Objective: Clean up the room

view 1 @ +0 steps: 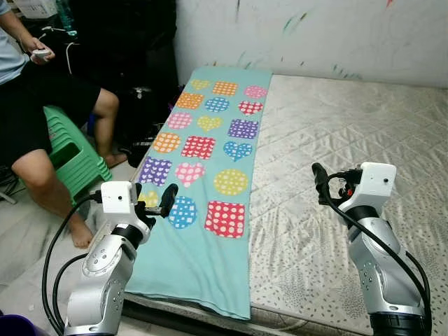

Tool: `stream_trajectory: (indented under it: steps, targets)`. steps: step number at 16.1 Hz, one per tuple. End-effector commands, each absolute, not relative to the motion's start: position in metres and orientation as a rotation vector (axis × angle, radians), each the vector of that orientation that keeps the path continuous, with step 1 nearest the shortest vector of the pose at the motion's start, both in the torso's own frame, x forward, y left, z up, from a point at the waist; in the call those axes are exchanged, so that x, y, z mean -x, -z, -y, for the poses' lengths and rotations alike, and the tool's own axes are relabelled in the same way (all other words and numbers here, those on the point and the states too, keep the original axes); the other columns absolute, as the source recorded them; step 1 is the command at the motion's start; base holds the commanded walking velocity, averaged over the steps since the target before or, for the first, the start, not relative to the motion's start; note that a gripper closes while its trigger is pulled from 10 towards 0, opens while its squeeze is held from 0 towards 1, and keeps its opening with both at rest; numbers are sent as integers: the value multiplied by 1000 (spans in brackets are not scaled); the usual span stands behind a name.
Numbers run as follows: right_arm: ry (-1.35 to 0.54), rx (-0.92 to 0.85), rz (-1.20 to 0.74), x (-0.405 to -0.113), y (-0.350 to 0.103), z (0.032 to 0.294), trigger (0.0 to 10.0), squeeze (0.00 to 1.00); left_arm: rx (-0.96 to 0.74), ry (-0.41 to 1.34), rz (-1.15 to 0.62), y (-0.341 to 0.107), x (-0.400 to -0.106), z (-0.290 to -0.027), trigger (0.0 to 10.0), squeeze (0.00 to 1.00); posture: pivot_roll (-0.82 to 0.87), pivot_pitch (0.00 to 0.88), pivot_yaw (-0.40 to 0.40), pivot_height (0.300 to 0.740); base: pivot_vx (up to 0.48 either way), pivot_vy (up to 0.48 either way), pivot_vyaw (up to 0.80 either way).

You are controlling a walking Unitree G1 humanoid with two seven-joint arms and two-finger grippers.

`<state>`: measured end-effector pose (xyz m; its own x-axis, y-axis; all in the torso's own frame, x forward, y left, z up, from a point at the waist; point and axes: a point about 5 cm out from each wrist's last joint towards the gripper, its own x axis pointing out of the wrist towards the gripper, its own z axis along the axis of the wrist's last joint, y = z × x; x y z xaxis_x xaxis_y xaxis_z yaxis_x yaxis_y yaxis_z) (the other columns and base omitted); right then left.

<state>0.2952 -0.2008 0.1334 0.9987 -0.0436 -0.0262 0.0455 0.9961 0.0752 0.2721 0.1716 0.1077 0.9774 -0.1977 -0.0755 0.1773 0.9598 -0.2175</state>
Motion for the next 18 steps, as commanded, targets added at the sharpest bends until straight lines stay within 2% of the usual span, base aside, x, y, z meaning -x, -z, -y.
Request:
stream_trajectory:
  steps: [1,5,12,18]
  targets:
    - [42,-73,-16,-296,-135,201,10000,0,202,190,-100,-108,-273,-173,10000,0,-223,0,41,740,0,0,-800]
    - [41,-73,-16,-296,-135,200,10000,0,201,192,-100,-107,-272,-173,10000,0,-223,0,41,740,0,0,-800]
    - [18,-54,-13,-299,-134,198,10000,0,241,201,-126,-103,-270,-168,10000,0,-223,0,33,740,0,457,-730]
    - [-1,-35,-7,-301,-134,198,10000,0,243,196,-120,-103,-271,-168,10000,0,-222,0,32,740,0,425,0]
